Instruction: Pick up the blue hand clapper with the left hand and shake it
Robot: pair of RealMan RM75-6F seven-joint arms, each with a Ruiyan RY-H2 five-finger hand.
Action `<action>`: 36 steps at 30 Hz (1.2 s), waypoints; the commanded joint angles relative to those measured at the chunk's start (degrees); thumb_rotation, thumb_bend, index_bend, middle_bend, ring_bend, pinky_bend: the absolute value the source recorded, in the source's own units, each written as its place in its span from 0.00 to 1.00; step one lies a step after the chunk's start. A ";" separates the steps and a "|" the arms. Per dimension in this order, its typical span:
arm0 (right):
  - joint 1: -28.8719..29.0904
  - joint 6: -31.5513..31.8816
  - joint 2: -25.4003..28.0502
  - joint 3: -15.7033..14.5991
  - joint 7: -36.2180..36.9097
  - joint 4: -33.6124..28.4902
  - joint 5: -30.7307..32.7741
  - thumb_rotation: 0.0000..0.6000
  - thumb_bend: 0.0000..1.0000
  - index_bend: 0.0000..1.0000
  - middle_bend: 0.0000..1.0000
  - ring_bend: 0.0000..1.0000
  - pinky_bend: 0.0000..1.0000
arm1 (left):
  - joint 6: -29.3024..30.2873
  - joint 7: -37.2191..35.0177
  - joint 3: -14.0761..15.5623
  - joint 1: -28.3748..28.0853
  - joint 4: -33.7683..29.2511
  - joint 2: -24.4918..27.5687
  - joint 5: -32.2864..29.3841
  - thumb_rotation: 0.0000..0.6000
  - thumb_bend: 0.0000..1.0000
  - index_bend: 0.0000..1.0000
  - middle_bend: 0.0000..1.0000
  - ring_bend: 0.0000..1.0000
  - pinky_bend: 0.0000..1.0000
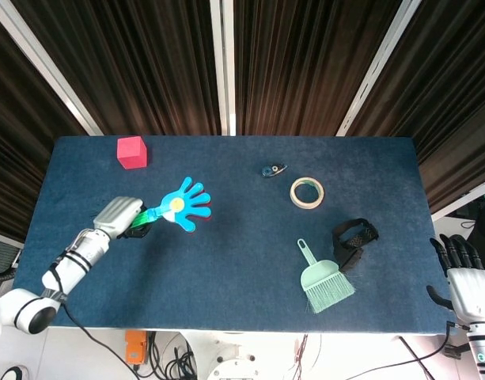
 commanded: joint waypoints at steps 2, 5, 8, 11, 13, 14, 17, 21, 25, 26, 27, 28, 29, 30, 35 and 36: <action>0.00 0.12 -0.10 -0.20 0.90 0.23 -0.58 1.00 0.18 0.00 0.00 0.00 0.00 | 23.92 -45.57 -11.37 7.15 -2.35 -6.54 0.17 1.00 0.70 1.00 1.00 1.00 1.00; -0.04 0.18 -0.17 -0.32 1.67 0.48 -0.84 1.00 0.17 0.00 0.00 0.00 0.00 | 22.37 -60.48 -14.13 8.54 -5.11 -5.09 -2.95 1.00 0.70 1.00 1.00 1.00 1.00; -0.01 -0.02 -0.26 -0.39 2.07 0.77 -0.84 1.00 0.18 0.00 0.00 0.00 0.00 | 21.51 -68.34 -15.68 9.73 -6.57 -4.18 -4.73 1.00 0.70 1.00 1.00 1.00 1.00; 0.04 -0.19 -0.31 -0.48 2.24 0.86 -0.91 1.00 0.18 0.00 0.00 0.00 0.00 | 20.23 -68.51 -14.21 9.65 -5.62 -3.19 -1.46 1.00 0.71 1.00 1.00 1.00 1.00; 0.11 -0.25 -0.29 -0.47 2.17 0.82 -0.95 1.00 0.18 0.00 0.00 0.00 0.00 | 18.77 -62.30 -10.34 8.25 -2.84 -2.66 5.10 1.00 0.71 1.00 1.00 1.00 1.00; 0.13 -0.27 -0.28 -0.46 2.10 0.78 -0.94 1.00 0.18 0.00 0.00 0.00 0.00 | 17.46 -59.10 -8.15 7.34 -1.48 -2.25 8.53 1.00 0.71 1.00 1.00 1.00 1.00; 0.22 -0.41 -0.30 -0.46 1.87 0.59 -0.94 1.00 0.18 0.00 0.00 0.00 0.00 | 9.84 -46.53 -0.40 2.93 2.66 0.16 19.75 1.00 0.70 1.00 1.00 1.00 1.00; 0.34 -0.72 -0.33 -0.57 1.49 0.40 -0.96 1.00 0.18 0.00 0.00 0.00 0.00 | -4.14 -23.40 5.63 -2.93 4.04 2.10 25.61 1.00 0.70 1.00 1.00 1.00 1.00; 0.41 -1.02 -0.30 -0.58 1.66 0.45 -0.74 1.00 0.18 0.00 0.00 0.00 0.00 | -15.09 -2.31 6.04 -5.44 2.17 2.30 21.11 1.00 0.70 1.00 1.00 1.00 1.00; 0.43 -1.10 -0.29 -0.57 1.76 0.51 -0.68 1.00 0.18 0.00 0.00 0.00 0.00 | -16.48 1.32 5.73 -5.61 1.82 2.27 19.40 1.00 0.70 1.00 1.00 1.00 1.00; 0.45 -1.19 -0.30 -0.57 1.88 0.59 -0.63 1.00 0.18 0.00 0.00 0.00 0.00 | -17.52 4.79 5.40 -5.72 1.58 2.17 17.66 1.00 0.70 1.00 1.00 1.00 1.00; 0.48 -1.32 -0.29 -0.58 2.06 0.68 -0.57 1.00 0.18 0.00 0.00 0.00 0.00 | -19.01 9.58 5.19 -6.01 1.41 2.20 15.48 1.00 0.71 1.00 1.00 1.00 1.00; 0.50 -1.39 -0.26 -0.60 2.21 0.73 -0.57 1.00 0.18 0.00 0.00 0.00 0.00 | -20.07 13.26 5.09 -6.31 1.36 2.29 13.86 1.00 0.71 1.00 1.00 1.00 1.00; 0.52 -1.41 -0.22 -0.61 2.38 0.75 -0.59 1.00 0.18 0.00 0.00 0.00 0.00 | -20.89 16.74 5.00 -6.58 1.28 2.34 12.08 1.00 0.71 1.00 1.00 1.00 1.00; 0.44 -1.36 -0.12 -0.65 3.35 1.16 -0.62 1.00 0.18 0.00 0.00 0.00 0.00 | -18.34 32.63 5.22 -6.73 -0.01 1.62 1.05 1.00 0.71 1.00 1.00 1.00 1.00; 0.41 -1.37 -0.13 -0.67 3.50 1.27 -0.61 1.00 0.18 0.00 0.00 0.00 0.00 | -17.26 34.50 5.31 -6.71 -0.53 1.49 -0.98 1.00 0.71 1.00 1.00 1.00 1.00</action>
